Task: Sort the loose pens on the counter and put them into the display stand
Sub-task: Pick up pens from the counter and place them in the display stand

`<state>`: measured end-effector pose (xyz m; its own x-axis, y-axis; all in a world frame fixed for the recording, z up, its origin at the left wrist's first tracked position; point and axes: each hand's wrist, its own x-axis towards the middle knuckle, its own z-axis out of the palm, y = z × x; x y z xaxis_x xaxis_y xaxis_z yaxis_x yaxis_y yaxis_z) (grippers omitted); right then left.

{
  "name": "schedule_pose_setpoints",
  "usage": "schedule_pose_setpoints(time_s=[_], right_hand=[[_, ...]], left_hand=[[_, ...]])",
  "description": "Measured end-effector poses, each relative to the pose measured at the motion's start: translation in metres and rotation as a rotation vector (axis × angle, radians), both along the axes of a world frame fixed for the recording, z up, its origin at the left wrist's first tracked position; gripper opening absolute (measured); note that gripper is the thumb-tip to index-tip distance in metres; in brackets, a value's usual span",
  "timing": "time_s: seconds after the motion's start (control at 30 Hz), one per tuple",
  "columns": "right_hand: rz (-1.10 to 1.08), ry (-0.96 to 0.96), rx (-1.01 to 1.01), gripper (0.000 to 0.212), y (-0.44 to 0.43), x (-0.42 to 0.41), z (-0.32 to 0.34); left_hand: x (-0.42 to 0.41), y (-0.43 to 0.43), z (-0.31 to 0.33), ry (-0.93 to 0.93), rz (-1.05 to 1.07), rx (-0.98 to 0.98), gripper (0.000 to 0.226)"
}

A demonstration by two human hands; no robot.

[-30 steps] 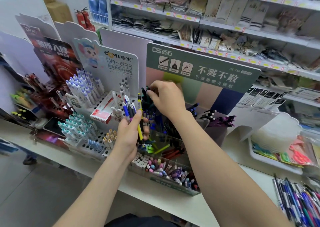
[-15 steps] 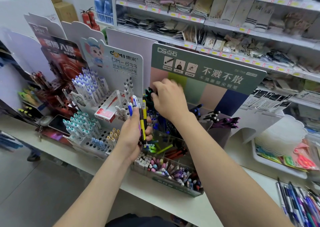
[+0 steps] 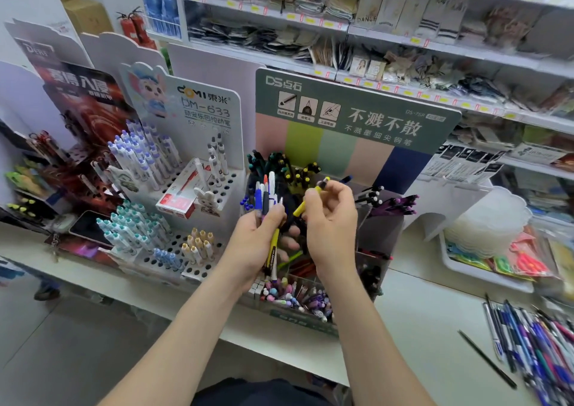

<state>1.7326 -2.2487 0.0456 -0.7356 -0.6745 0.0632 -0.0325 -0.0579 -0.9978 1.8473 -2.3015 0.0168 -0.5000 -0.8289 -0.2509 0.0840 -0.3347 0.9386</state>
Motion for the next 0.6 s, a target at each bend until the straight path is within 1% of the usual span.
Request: schedule_pose_setpoints(time_s=[0.07, 0.1, 0.17, 0.2, 0.23, 0.3, 0.37, 0.43, 0.5, 0.6], right_hand=[[-0.167, 0.014, -0.127, 0.018, 0.01, -0.002, 0.0], [-0.205, 0.002, -0.169, 0.021, 0.015, -0.002, 0.0], [-0.17, -0.061, -0.242, 0.024, 0.024, -0.001, -0.001], [-0.134, -0.071, -0.244, 0.022, 0.028, -0.001, -0.003], [-0.112, -0.034, -0.205, 0.018, 0.032, 0.0, -0.007], [-0.092, 0.103, -0.073, 0.011, 0.037, 0.002, -0.018], [-0.083, 0.18, 0.004, 0.014, 0.04, 0.006, -0.027], [-0.05, 0.292, 0.038, 0.015, 0.04, 0.011, -0.029], [-0.033, 0.405, 0.055, 0.016, 0.04, 0.017, -0.028], [-0.024, 0.406, 0.07, 0.018, 0.039, 0.02, -0.023]], left_hand=[[-0.006, 0.003, -0.005, 0.017, 0.066, 0.05, 0.032], [-0.007, 0.004, -0.007, 0.024, 0.095, 0.067, 0.03], [-0.008, 0.005, -0.01, 0.034, 0.121, 0.085, 0.032], [-0.009, 0.005, -0.01, 0.044, 0.126, 0.094, 0.032], [-0.01, 0.005, -0.009, 0.062, 0.134, 0.108, 0.033], [-0.015, 0.005, -0.006, 0.125, 0.159, 0.151, 0.033], [-0.02, 0.005, -0.003, 0.209, 0.169, 0.195, 0.037], [-0.025, 0.007, 0.002, 0.274, 0.189, 0.215, 0.034], [-0.03, 0.009, 0.008, 0.275, 0.238, 0.2, 0.025], [-0.034, 0.009, 0.01, 0.224, 0.29, 0.133, 0.023]])
